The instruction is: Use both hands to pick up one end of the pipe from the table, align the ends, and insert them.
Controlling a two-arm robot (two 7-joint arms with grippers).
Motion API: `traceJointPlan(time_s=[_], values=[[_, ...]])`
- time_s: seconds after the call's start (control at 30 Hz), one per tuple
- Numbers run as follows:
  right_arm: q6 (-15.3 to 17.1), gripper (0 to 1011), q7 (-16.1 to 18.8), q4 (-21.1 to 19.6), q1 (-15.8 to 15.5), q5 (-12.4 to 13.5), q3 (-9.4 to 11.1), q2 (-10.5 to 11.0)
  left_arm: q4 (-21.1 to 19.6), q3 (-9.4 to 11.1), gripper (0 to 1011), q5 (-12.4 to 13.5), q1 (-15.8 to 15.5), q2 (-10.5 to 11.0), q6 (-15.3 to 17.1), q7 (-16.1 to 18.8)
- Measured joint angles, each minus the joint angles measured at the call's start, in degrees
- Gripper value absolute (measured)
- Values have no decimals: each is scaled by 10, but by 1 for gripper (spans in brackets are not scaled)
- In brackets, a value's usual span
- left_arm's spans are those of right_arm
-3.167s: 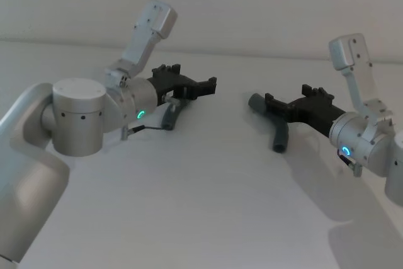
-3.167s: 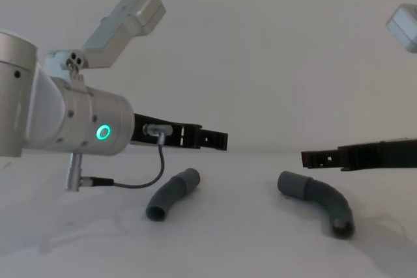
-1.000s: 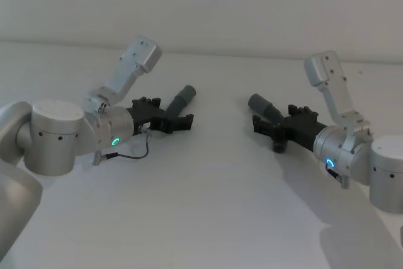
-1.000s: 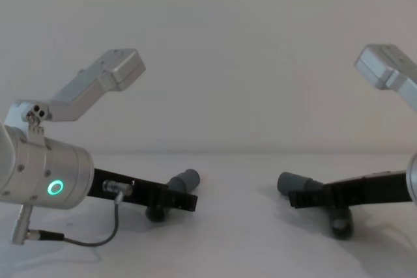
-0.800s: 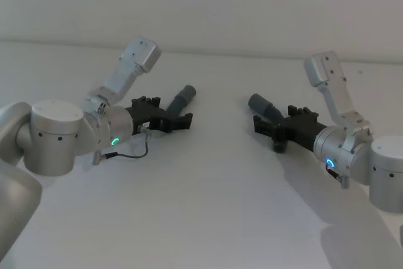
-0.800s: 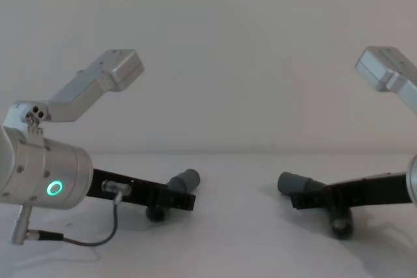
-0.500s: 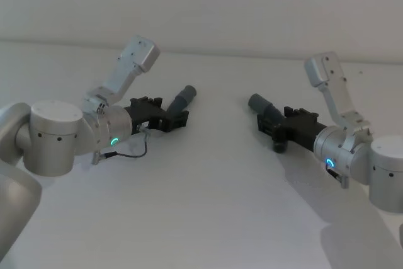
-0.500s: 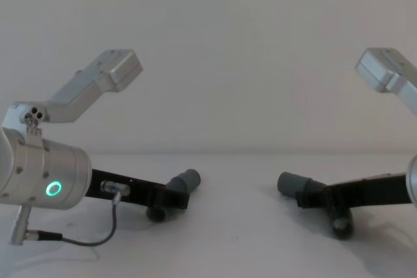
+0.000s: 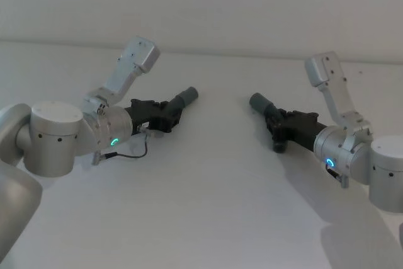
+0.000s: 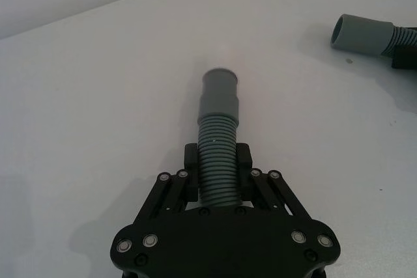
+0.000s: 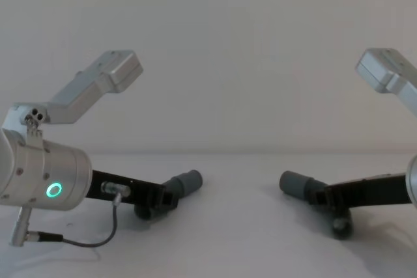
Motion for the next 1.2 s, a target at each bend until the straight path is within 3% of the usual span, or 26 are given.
traceJointPlan(time_s=[0.27, 1.2], values=[[-1, 186, 0, 1, 0, 0, 0, 0, 1, 0, 320, 0, 0, 0, -1, 0], [0, 179, 0, 1, 0, 0, 0, 0, 1, -1, 320, 1, 0, 0, -2, 0]])
